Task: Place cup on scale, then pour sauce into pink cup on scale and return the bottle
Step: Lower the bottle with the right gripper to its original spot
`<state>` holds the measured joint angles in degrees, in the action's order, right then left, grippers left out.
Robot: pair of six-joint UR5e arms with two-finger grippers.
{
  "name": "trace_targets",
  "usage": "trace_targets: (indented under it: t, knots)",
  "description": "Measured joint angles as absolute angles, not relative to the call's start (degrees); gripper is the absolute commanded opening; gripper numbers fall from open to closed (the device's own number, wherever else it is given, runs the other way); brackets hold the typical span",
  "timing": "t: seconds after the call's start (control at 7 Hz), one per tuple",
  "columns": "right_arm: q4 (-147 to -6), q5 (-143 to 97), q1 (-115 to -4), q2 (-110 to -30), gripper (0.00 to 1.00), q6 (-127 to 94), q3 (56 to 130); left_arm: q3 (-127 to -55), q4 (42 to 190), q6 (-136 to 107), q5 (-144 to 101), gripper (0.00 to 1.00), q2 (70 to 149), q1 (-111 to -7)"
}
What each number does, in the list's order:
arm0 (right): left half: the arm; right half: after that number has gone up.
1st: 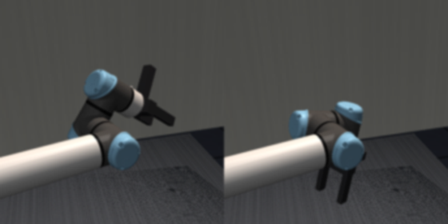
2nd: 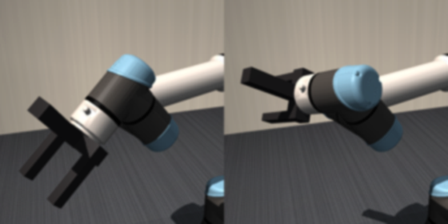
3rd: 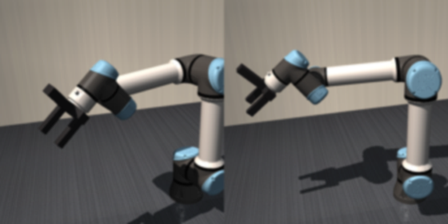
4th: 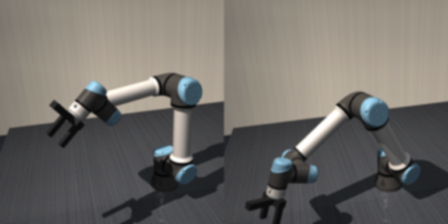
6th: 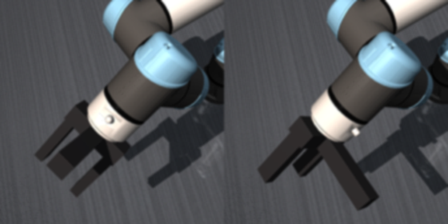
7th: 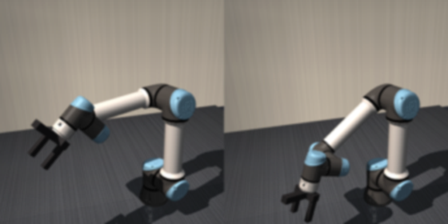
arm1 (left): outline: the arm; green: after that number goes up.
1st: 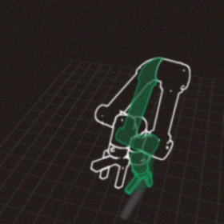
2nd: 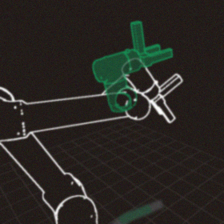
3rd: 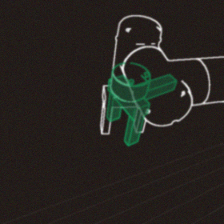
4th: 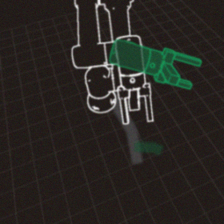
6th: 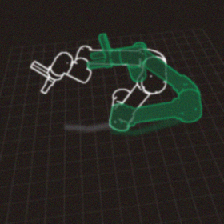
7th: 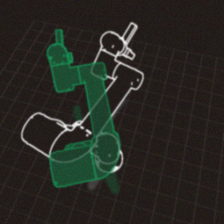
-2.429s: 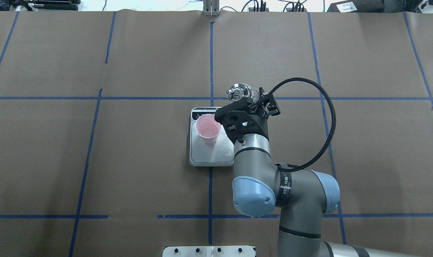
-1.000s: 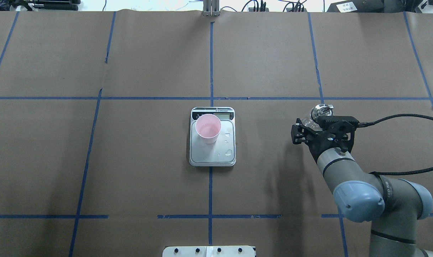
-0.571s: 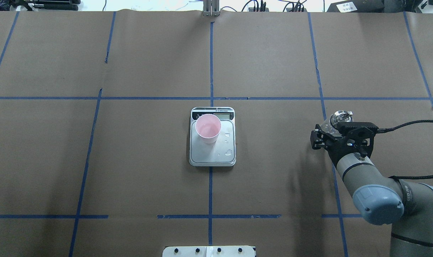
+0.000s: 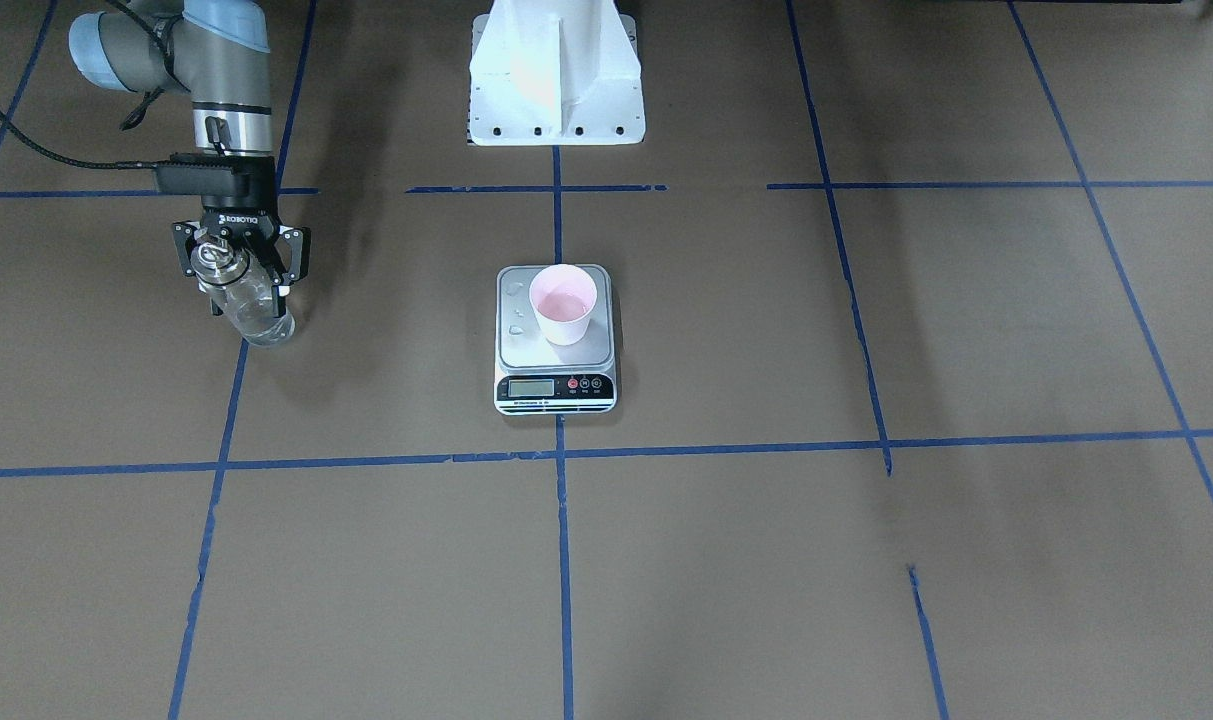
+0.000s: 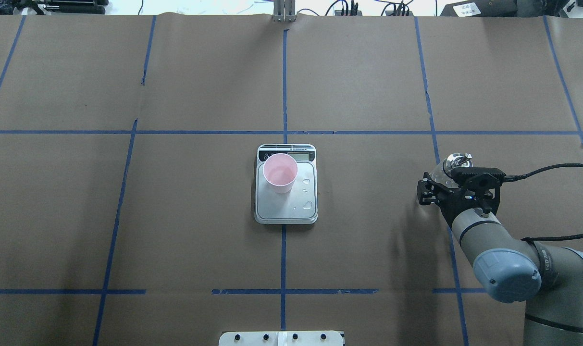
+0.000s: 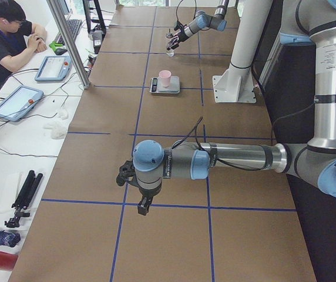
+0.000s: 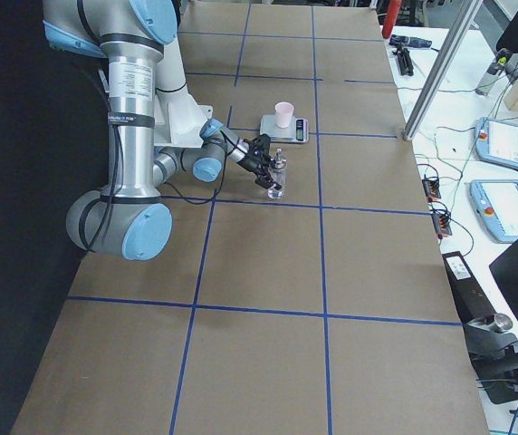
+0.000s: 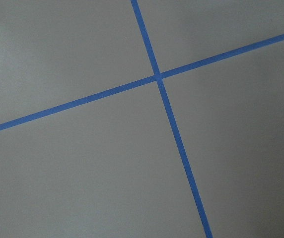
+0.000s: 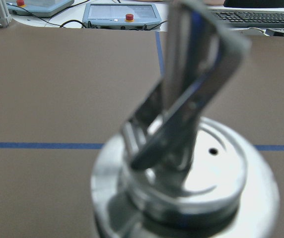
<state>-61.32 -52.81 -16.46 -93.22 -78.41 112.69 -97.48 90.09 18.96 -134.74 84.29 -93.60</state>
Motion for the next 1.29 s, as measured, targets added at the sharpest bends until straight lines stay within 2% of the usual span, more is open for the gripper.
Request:
trace_targets:
  t: [0.14,0.29,0.71,0.86,1.0,1.14,1.29]
  knots:
    - [-61.34,-53.19,-16.44,-93.19,0.18,-78.45,112.61,-97.47,90.09,18.94,-134.74,1.00,84.29,-93.62]
    - [-61.34,-53.37,-16.44,-93.17,0.43,-78.47,112.50,-97.47,90.09,18.96,-134.74,1.00,84.29,-93.63]
    - [-61.35,-54.01,-16.44,-93.17,0.45,-78.29,111.59,-97.47,90.09,18.91,-134.79,1.00,84.29,-93.64]
    - [-61.35,-54.43,-16.44,-93.17,0.53,-78.18,111.44,-97.49,90.09,18.90,-134.78,1.00,84.29,-93.62]
    - [-61.35,-54.92,-16.44,-93.16,0.72,-78.10,111.41,-97.52,90.09,18.90,-134.80,1.00,84.29,-93.61]
    - [-61.33,-55.32,-16.52,-93.14,1.00,-78.05,111.42,-97.55,90.09,18.90,-134.82,1.00,84.29,-93.61]
    - [-61.29,-55.53,-16.59,-93.11,1.00,-78.02,111.46,-97.61,90.09,18.90,-134.82,1.00,84.29,-93.60]
